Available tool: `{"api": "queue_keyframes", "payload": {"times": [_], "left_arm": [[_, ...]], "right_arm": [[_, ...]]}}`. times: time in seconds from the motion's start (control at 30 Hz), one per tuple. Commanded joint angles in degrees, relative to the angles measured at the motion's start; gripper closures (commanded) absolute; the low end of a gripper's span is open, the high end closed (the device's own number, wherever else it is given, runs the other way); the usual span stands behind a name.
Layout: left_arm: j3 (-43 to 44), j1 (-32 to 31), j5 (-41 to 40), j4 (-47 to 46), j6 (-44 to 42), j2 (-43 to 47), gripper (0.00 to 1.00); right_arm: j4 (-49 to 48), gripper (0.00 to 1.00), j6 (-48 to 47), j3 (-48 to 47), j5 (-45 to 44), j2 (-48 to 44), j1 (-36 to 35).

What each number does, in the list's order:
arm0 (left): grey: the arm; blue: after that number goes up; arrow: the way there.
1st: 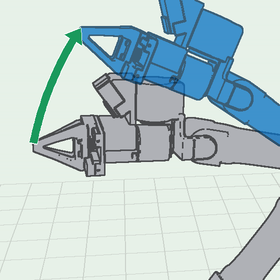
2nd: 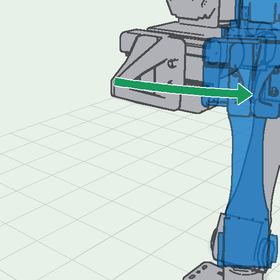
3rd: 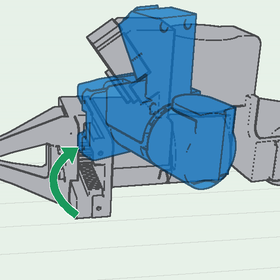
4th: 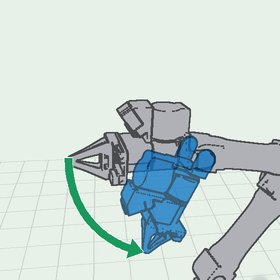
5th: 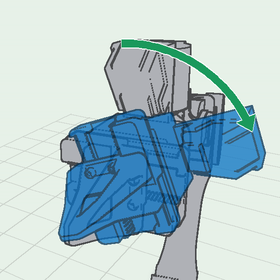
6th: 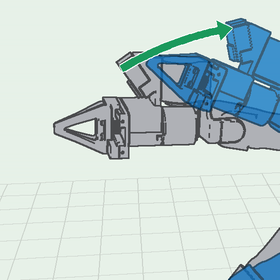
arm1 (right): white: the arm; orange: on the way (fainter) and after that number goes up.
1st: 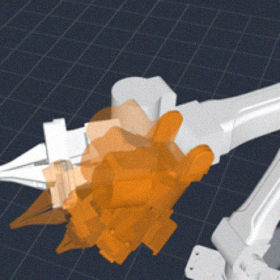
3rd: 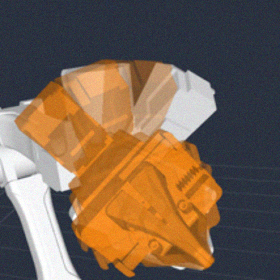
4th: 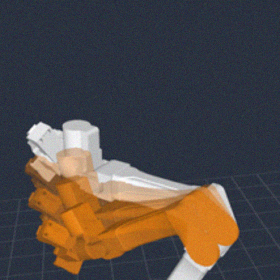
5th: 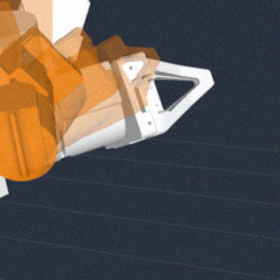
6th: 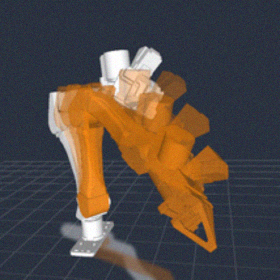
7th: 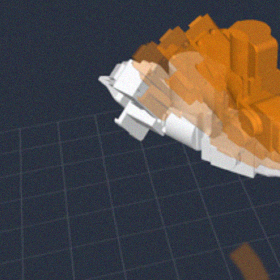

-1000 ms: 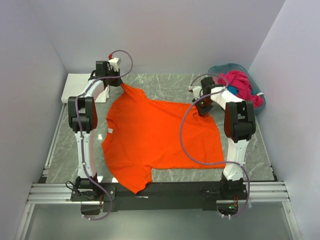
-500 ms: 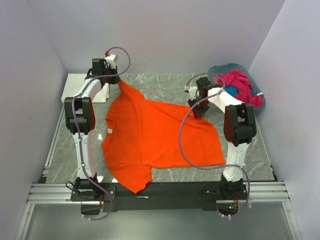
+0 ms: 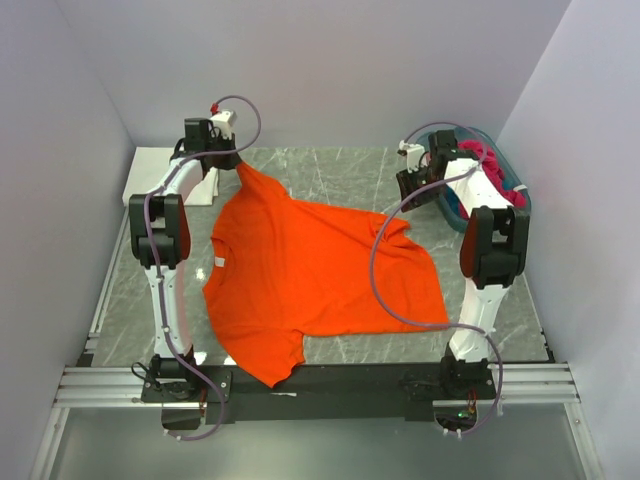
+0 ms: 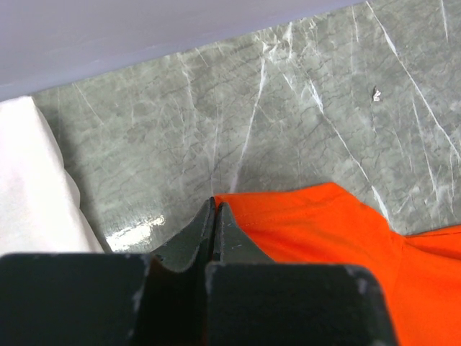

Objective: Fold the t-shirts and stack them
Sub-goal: Flatten the tshirt out

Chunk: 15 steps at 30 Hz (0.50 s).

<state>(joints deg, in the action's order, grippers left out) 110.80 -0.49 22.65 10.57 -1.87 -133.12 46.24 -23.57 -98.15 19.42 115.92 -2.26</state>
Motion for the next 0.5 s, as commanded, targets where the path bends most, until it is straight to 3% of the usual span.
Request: {"api": "queue_keyframes", "payload": {"times": [0.0, 0.27, 0.47], "left_arm": [[-0.1, 0.3, 1.0, -1.8, 0.4, 3.8, 1.00], [-0.1, 0.3, 1.1, -1.8, 0.5, 3.7, 1.00], [0.1, 0.3, 1.2, -1.5, 0.6, 3.6, 1.00]], "right_arm": [[4.3, 0.48, -1.9, -3.0, 3.8, 2.9, 0.2], [10.0, 0.50, -8.4, -5.1, 4.6, 7.3, 0.9], [8.3, 0.54, -7.7, -6.3, 2.8, 9.5, 0.9]]}}
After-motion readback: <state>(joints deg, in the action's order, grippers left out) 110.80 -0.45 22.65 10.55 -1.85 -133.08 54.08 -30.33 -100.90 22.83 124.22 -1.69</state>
